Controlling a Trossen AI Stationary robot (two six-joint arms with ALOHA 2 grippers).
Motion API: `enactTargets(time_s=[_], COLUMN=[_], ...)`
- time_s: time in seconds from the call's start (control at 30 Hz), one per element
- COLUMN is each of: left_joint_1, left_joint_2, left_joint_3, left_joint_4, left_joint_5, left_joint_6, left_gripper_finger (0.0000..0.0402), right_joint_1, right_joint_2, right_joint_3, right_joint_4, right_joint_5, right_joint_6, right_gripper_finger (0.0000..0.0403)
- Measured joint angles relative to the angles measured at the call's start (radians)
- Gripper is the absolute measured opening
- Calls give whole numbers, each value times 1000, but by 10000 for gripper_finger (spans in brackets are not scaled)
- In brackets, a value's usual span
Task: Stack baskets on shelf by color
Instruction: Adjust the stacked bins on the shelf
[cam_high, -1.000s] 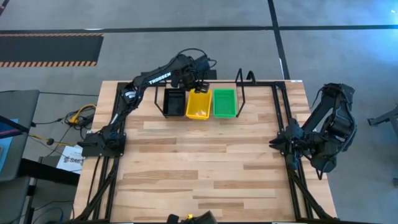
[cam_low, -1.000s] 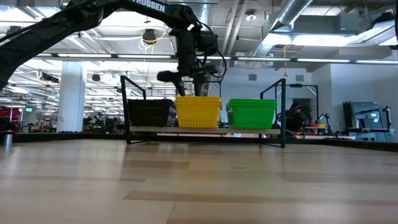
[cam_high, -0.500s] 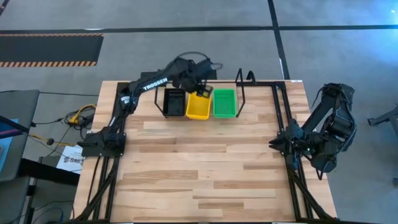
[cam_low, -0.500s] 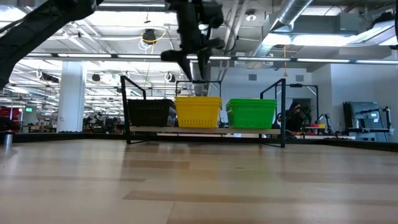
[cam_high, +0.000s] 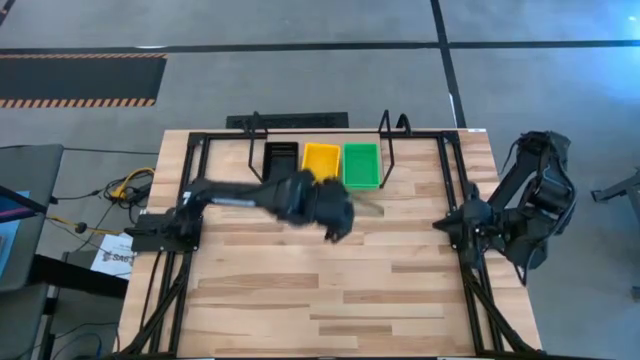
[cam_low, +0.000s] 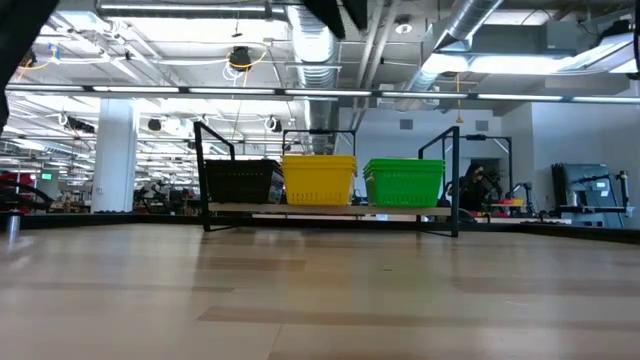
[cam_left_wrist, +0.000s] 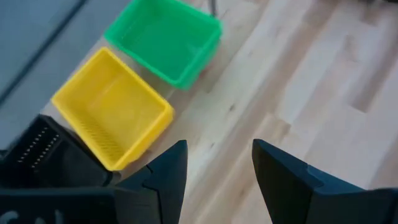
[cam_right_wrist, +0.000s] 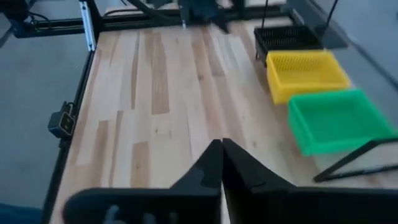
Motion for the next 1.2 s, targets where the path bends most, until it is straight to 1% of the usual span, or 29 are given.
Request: enactTargets(time_s=[0.07, 0.13, 0.23, 0.27, 0.4, 0.6, 0.73, 0.8, 0.93, 0.97, 1.1, 1.2], left_joint_1=[-69, -134, -222, -245, -320, -341, -324, -309, -283, -279, -273, -273], left_joint_2=[-12, -22, -32, -32, -55, -61, -60, -60, -60, -60, -61, -77], left_joint_3=[0, 0, 0, -1, -3, -4, -4, -4, -4, -4, -4, -4], left_joint_4=[-19, -61, -171, -164, -139, -144, -159, -159, -160, -159, -159, -159], left_joint_5=[-59, -142, -276, -315, -430, -419, -411, -375, -248, -239, -266, -283], left_joint_6=[-25, -84, -252, -300, -318, -268, -310, -298, -242, -223, -158, -139], left_gripper_finger=[169, 169, 169, 169, 169, 169, 169, 169, 169, 169, 169, 169], right_joint_1=[0, 0, 0, 0, 0, 0, 0, 0, 3, 3, 3, 2], right_joint_2=[-24, -51, -97, -112, -168, -210, -201, -184, -142, -131, -106, -119], right_joint_3=[0, 0, 0, 0, 0, 0, 0, 0, 0, 0, 0, 0], right_joint_4=[6, 19, 31, 31, 44, 64, 84, 82, 85, 86, 86, 89], right_joint_5=[10, 47, 88, 101, 127, 128, 128, 126, 99, 99, 97, 77], right_joint_6=[-61, -112, -165, -176, -184, -214, -194, -182, -180, -183, -229, -188], right_gripper_finger=[12, 10, 6, 4, 4, 3, 3, 2, 2, 2, 1, 1])
